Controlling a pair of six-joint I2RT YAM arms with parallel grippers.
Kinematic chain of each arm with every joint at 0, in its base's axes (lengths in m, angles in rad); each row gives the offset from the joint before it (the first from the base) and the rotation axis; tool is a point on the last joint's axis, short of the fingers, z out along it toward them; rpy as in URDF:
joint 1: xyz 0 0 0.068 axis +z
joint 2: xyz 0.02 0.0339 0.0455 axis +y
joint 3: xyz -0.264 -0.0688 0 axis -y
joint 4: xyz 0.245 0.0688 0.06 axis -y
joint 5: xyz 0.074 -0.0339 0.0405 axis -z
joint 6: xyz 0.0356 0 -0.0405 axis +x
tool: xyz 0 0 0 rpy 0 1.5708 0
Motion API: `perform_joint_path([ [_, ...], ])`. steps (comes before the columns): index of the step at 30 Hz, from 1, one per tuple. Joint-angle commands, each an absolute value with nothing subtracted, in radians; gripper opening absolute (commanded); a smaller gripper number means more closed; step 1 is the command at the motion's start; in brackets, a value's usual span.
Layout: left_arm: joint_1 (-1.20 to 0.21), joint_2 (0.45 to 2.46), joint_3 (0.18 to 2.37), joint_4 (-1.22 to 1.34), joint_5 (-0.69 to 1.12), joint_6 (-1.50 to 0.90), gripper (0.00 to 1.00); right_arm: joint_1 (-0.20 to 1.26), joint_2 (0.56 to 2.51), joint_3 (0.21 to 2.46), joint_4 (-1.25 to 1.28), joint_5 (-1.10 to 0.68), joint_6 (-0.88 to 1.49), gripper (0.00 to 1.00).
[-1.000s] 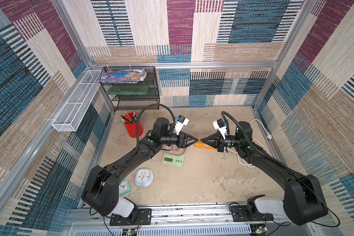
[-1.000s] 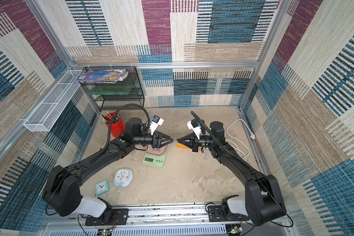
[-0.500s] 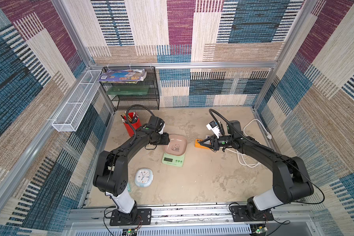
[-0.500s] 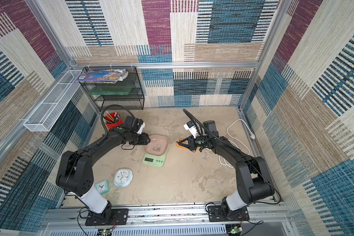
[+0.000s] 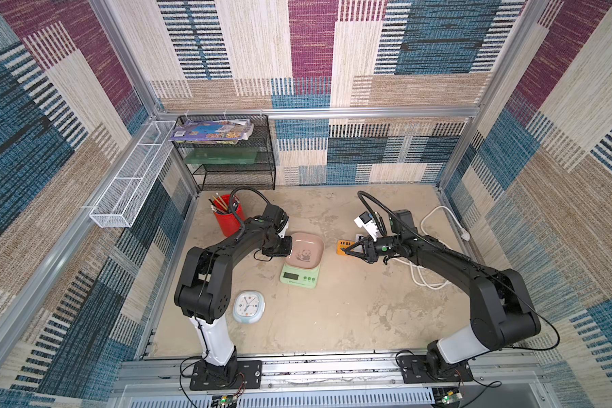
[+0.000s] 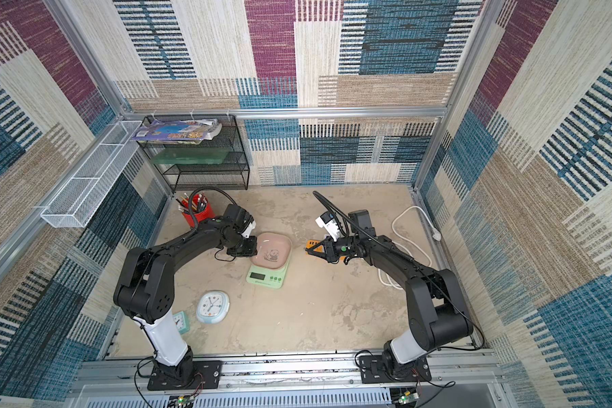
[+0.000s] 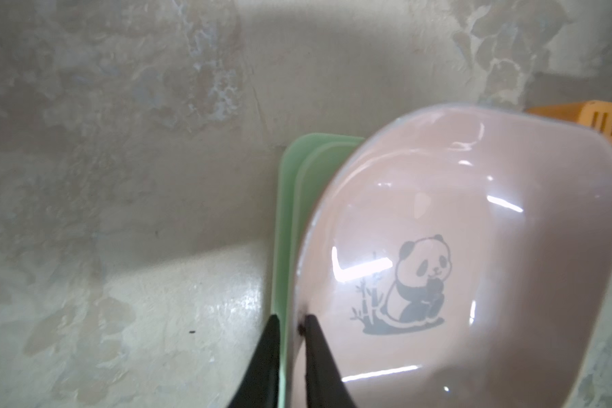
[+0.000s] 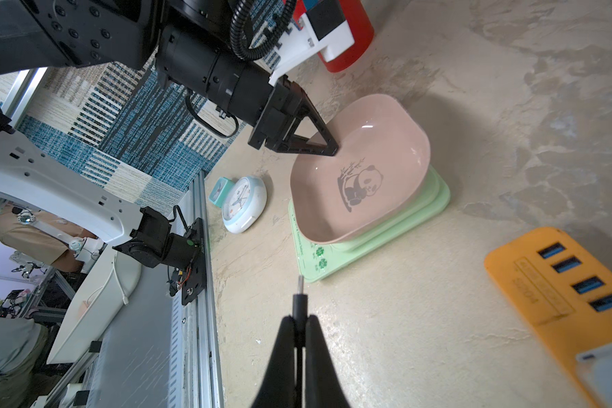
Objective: Charge the electronic scale
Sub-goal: Pick up the electronic scale at the center of the board.
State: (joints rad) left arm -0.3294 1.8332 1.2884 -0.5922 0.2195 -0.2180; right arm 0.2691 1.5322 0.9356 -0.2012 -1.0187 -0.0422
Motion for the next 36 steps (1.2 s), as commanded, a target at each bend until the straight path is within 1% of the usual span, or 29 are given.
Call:
perform_joint_path([
  [1,-0.328,1.826,1.290,-0.572,0.268,-0.187,0.05,0.270,1.526,0.936,-0.194,-1.024,-0.049,0.00],
  [3,-0.325,1.810,1.279,-0.555,0.284,-0.197,0.00,0.270,1.525,0.934,-0.190,-1.024,-0.045,0.00],
  [8,-0.289,1.740,1.212,-0.433,0.446,-0.267,0.00,0.264,1.512,0.921,-0.168,-1.026,-0.021,0.00],
  [18,-0.241,1.557,1.100,-0.206,0.684,-0.411,0.00,0.254,1.465,0.888,-0.121,-1.071,0.034,0.00],
  [25,-0.229,1.461,1.066,-0.121,0.742,-0.424,0.00,0.275,1.468,0.892,-0.121,-1.128,0.018,0.00],
  [36,-0.228,1.456,1.040,-0.044,0.820,-0.402,0.00,0.318,1.468,0.918,-0.159,-1.175,-0.044,0.00],
])
